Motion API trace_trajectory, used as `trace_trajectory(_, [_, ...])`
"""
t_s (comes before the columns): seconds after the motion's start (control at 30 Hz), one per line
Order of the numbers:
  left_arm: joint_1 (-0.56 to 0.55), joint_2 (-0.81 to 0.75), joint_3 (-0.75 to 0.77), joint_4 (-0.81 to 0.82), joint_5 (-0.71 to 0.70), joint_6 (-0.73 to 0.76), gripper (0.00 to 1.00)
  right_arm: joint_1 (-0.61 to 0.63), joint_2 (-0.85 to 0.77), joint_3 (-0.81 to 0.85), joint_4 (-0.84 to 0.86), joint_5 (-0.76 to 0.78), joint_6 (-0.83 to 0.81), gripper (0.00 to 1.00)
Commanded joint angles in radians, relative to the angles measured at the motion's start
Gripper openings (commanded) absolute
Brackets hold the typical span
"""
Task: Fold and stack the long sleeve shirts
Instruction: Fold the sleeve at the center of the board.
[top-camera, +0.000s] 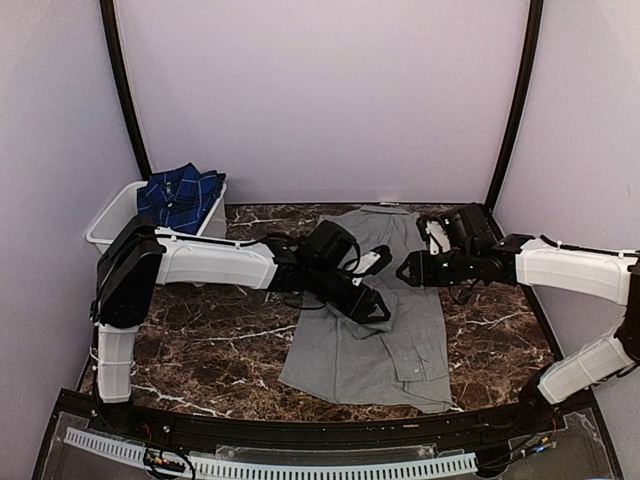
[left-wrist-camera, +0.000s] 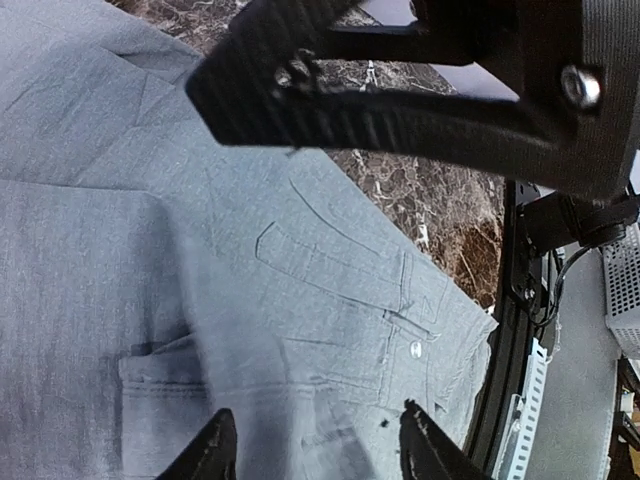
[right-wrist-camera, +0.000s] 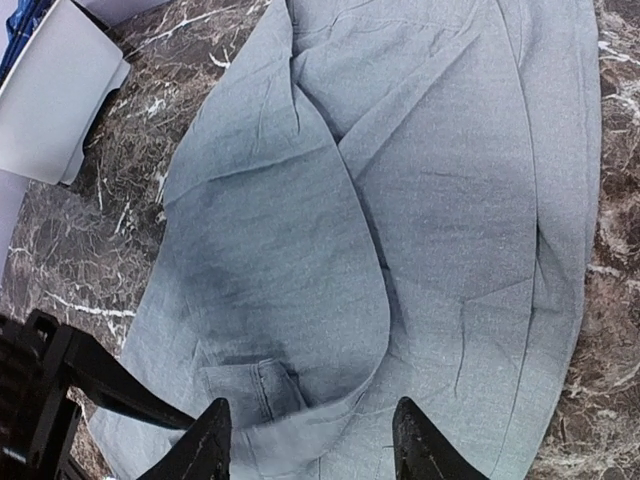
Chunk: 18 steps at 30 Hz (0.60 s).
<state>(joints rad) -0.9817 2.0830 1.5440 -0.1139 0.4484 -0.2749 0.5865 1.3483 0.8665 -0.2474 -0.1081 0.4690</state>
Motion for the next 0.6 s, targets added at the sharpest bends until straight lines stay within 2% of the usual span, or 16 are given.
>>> trace_trajectory(0.0, [0.003,-0.039,0.01,0.008,-0.064,-0.019,0.59,0.034,-0.035,-0.039,-0.007,0.043,0.02,0.53])
trace_trajectory(0.07, [0.005,-0.065,-0.01,0.016,-0.1,-0.028,0.67,0.046,-0.034,-0.056,-0.008,0.053,0.024,0.55])
trace_trajectory(0.17, [0.021,-0.106,-0.057,0.026,-0.16,-0.056,0.7,0.072,-0.025,-0.066,-0.017,0.078,0.025,0.59])
trace_trajectory(0.4, [0.107,-0.237,-0.221,0.004,-0.276,-0.168,0.71,0.16,0.011,-0.051,-0.098,0.181,0.031,0.66])
trace_trajectory(0.57, [0.144,-0.314,-0.338,-0.029,-0.31,-0.195,0.71,0.205,0.012,-0.065,-0.117,0.165,0.111,0.68])
